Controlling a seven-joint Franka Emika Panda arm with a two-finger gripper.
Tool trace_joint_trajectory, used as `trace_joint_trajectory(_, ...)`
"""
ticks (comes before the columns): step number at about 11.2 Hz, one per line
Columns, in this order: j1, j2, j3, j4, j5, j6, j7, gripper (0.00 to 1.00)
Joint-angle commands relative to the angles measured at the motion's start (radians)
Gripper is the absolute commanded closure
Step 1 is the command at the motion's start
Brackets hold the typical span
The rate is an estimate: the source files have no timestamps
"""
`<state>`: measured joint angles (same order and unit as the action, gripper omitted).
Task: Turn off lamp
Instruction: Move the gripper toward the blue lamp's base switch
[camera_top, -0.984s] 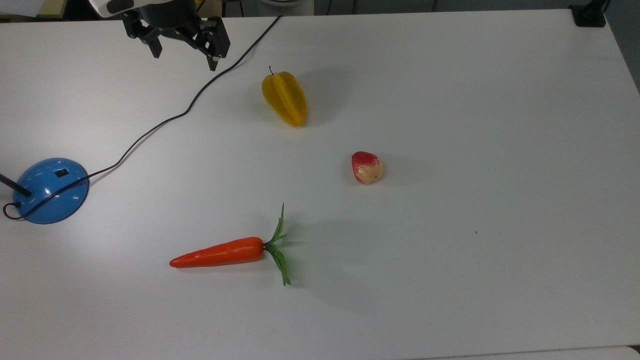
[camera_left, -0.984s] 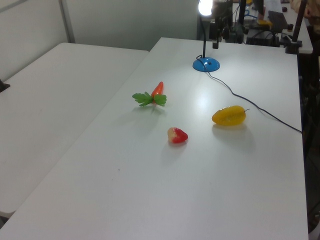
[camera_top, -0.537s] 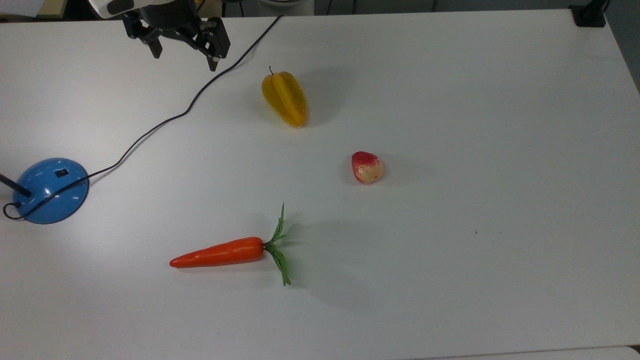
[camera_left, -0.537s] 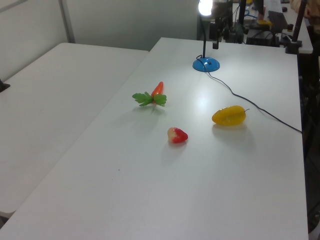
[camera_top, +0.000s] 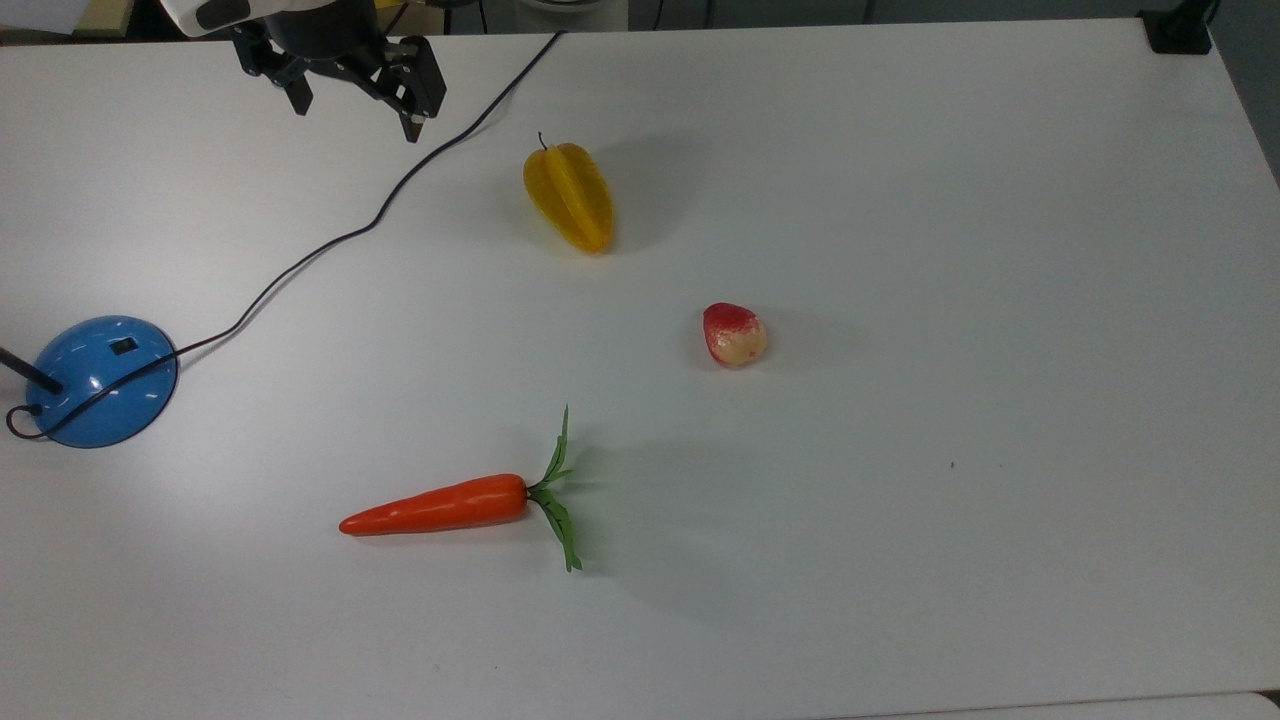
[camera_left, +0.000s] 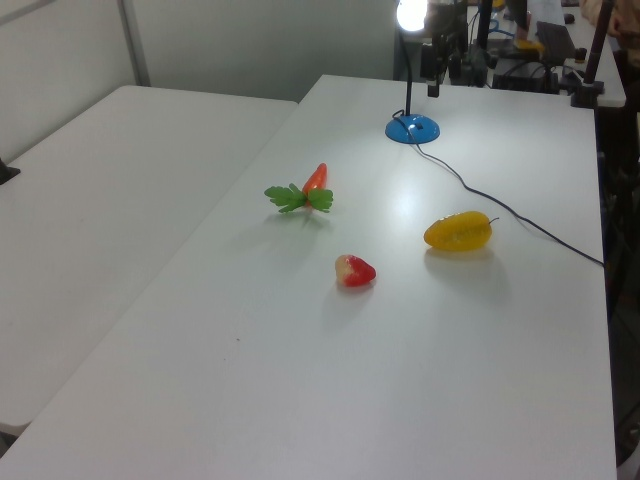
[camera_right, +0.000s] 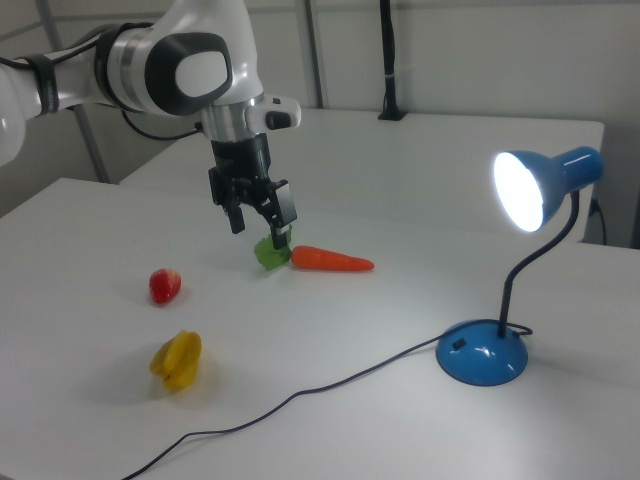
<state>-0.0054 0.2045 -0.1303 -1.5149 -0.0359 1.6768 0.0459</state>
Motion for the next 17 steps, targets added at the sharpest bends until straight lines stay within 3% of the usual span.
trace_joint_trajectory(1,-0.031,-0.002,-0.006,-0.011,0.007,0.006,0.022,0.00)
trace_joint_trajectory(2,-0.036,-0.002,-0.006,-0.011,0.014,0.008,0.064,0.17)
trace_joint_trajectory(4,-0.066,-0.004,-0.006,-0.005,0.024,0.027,0.181,0.83)
trace_joint_trajectory(5,-0.091,-0.007,-0.008,-0.008,0.042,0.047,0.193,1.00)
trace_joint_trajectory(9,-0.180,0.016,-0.008,-0.051,0.034,0.284,0.270,1.00)
trace_joint_trajectory(14,-0.284,0.134,-0.008,-0.065,0.033,0.625,0.272,1.00)
trace_joint_trajectory(17,-0.304,0.226,-0.008,-0.059,0.031,0.809,0.305,1.00)
